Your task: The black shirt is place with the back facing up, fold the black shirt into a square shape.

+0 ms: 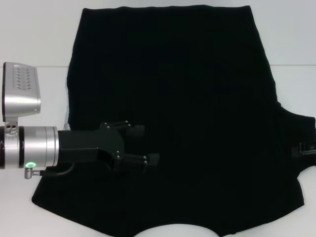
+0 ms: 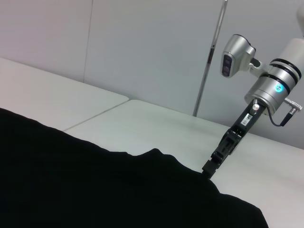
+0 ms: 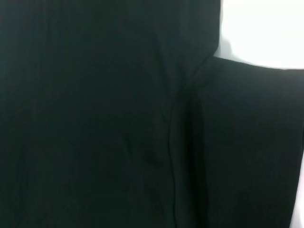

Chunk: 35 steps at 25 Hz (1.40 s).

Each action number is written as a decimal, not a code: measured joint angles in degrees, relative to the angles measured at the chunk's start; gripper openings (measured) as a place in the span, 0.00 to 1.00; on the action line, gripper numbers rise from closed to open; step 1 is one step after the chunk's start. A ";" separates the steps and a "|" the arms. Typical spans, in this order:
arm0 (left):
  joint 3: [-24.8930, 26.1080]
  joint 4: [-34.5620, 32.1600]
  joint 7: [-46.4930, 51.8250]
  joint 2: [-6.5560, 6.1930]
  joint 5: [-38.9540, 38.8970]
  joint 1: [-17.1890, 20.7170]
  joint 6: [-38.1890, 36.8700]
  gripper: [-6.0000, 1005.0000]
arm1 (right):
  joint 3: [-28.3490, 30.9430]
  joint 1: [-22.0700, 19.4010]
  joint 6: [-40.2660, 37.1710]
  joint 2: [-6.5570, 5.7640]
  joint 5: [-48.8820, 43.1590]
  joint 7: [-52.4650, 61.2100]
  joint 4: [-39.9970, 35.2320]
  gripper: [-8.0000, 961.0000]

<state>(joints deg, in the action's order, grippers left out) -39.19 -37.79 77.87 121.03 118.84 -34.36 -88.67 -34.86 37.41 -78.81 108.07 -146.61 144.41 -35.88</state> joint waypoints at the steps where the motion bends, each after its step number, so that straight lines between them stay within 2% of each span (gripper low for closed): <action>1: 0.03 0.00 0.00 0.00 0.00 0.00 0.00 0.93 | -0.03 0.03 0.04 -0.03 -0.01 -0.01 0.12 0.95; 17: -0.17 -0.21 0.61 -0.01 0.00 -0.11 0.49 0.93 | -0.04 -0.19 -4.01 -0.42 0.01 -0.58 -0.21 0.95; 29: -0.41 -0.32 1.25 -0.01 0.00 -0.17 0.58 0.93 | -0.33 0.49 0.20 0.66 0.01 -0.18 0.22 0.94; 35: -0.19 -0.35 1.25 -0.08 -0.01 -0.18 0.63 0.93 | -0.39 0.91 0.77 0.79 0.07 -0.26 0.24 0.94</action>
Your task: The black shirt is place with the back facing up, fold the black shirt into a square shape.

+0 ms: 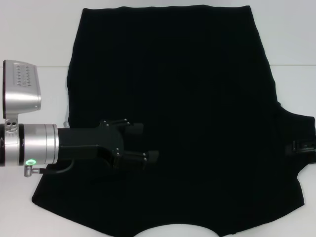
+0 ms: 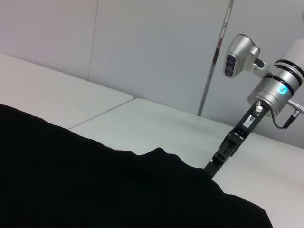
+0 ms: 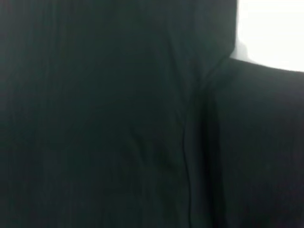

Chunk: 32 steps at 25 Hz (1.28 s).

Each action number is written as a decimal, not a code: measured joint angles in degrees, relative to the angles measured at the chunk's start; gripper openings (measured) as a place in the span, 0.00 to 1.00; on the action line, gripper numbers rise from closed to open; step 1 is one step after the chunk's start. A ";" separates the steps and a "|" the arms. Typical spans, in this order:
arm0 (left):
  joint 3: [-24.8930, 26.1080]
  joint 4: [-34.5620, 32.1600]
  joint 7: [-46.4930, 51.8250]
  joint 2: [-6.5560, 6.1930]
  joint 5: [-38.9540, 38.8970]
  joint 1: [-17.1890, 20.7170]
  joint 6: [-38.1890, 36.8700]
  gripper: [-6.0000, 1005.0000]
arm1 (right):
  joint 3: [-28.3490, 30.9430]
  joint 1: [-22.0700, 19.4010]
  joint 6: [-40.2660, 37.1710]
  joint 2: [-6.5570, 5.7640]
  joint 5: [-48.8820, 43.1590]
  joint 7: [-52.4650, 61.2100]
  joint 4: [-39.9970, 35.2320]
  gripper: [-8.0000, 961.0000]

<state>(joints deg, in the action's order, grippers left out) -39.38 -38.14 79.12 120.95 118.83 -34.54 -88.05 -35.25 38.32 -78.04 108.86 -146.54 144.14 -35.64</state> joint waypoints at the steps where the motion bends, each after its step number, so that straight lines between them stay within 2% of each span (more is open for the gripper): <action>1: 0.05 -0.01 0.00 -0.01 0.00 -0.05 0.00 0.93 | 0.02 0.05 -0.34 -0.04 0.04 -0.04 -0.14 0.94; 6: 0.09 -0.01 -0.01 -0.11 0.00 -0.20 0.00 0.93 | 0.57 -0.05 -2.89 -0.56 0.27 -0.23 -0.54 0.94; 14: -0.06 0.06 0.04 -0.10 -0.01 -0.42 -0.02 0.93 | 0.16 -0.43 -5.17 -0.62 0.26 -0.33 0.20 0.94; 30: 0.18 0.09 0.07 -0.20 -0.01 -0.55 0.07 0.93 | 0.52 0.12 -1.09 -0.34 0.28 -0.25 2.00 0.94; 32: 0.18 0.08 0.07 -0.20 -0.01 -0.59 0.07 0.93 | 0.57 -0.07 -0.97 -0.40 0.30 -0.17 1.84 0.90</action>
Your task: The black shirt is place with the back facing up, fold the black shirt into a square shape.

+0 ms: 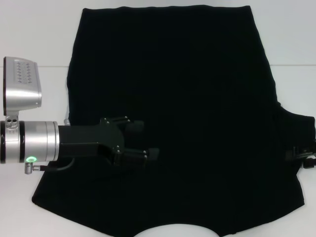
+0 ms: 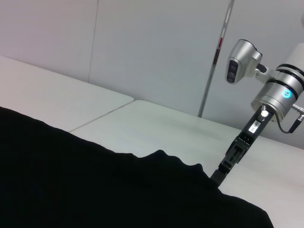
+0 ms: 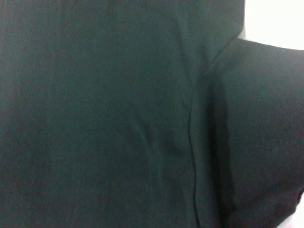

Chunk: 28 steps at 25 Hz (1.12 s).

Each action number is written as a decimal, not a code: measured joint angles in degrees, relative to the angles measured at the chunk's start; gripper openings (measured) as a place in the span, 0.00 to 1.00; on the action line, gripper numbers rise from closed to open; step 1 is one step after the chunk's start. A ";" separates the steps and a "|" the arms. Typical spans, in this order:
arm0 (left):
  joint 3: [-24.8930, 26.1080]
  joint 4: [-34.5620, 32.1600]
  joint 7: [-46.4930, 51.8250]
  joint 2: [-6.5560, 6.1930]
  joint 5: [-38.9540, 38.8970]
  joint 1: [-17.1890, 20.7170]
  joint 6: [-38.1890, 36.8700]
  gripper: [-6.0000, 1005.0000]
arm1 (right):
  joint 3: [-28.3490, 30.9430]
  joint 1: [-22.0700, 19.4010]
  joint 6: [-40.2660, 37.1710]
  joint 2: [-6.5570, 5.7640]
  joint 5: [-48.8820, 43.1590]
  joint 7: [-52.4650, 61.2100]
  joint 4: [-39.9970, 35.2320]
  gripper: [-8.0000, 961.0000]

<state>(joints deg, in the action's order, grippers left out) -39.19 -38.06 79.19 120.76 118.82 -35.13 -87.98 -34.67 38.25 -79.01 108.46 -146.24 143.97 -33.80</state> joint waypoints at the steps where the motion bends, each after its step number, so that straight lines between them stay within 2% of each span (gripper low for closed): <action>1: 0.00 0.00 0.00 0.00 0.00 -0.02 0.00 0.93 | 0.00 -0.07 0.10 -0.04 0.00 0.06 -0.08 0.88; 11: -0.01 0.08 0.03 0.00 0.00 -0.04 0.00 0.93 | 0.27 -0.45 2.62 -0.12 0.00 -0.10 -0.16 0.68; 16: -0.01 0.05 0.10 0.00 0.00 -0.10 0.00 0.93 | -0.05 -0.12 5.04 0.12 -0.09 -0.16 0.21 0.44; 28: -0.01 -0.09 0.70 -0.18 0.00 -0.12 0.00 0.93 | -1.61 0.05 7.49 1.07 -0.38 -0.40 0.24 0.17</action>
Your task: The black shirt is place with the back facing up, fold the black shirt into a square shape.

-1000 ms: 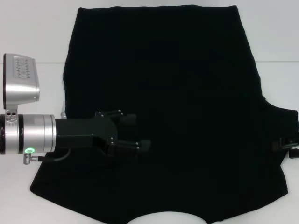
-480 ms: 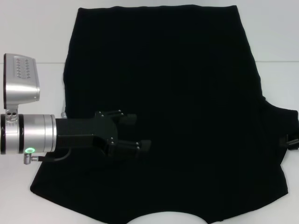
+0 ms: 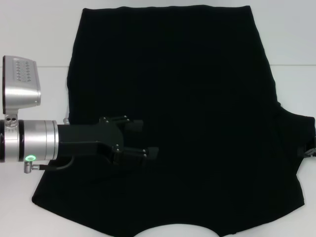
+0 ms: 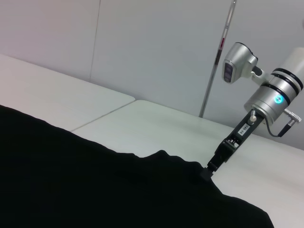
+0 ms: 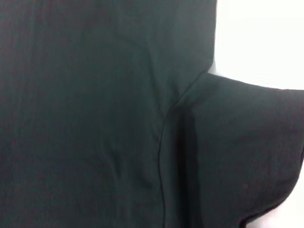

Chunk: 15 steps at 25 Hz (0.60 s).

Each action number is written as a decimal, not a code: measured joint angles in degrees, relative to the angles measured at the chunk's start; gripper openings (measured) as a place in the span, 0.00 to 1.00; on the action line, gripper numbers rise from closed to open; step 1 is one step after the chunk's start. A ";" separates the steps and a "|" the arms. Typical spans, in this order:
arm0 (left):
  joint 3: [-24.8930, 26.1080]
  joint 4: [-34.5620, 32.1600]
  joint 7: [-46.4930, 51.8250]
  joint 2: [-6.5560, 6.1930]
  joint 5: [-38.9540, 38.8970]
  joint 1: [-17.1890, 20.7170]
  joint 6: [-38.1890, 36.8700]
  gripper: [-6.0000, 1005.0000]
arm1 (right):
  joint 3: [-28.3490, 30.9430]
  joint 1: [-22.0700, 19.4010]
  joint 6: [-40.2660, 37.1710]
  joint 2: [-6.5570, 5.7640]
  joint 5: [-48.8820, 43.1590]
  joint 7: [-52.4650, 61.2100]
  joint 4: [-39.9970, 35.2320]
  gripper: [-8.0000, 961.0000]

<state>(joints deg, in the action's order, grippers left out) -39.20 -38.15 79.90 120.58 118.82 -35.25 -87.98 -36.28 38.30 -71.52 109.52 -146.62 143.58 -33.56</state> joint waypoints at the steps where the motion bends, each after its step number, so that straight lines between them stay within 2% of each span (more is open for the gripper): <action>1: 0.00 0.00 0.00 0.00 0.00 0.00 0.00 0.93 | 0.05 -0.13 0.14 0.09 0.03 -0.25 -0.17 0.14; 5: 0.00 -0.05 0.37 0.00 0.00 0.00 -0.02 0.93 | 1.93 -0.92 -0.03 0.01 0.46 -2.63 -0.61 0.04; 10: 0.00 -0.31 1.74 0.00 -0.04 -0.06 -0.38 0.93 | 6.07 -2.59 -1.26 -0.55 0.94 -6.83 -1.92 0.04; 15: -0.06 -0.56 3.71 0.12 -0.13 0.05 -0.79 0.93 | 7.66 -3.85 -1.75 -1.59 1.25 -8.74 -3.07 0.04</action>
<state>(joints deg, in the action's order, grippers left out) -39.26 -38.71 83.61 120.70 118.69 -35.19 -88.77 -28.62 34.45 -73.26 107.93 -145.38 134.84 -36.62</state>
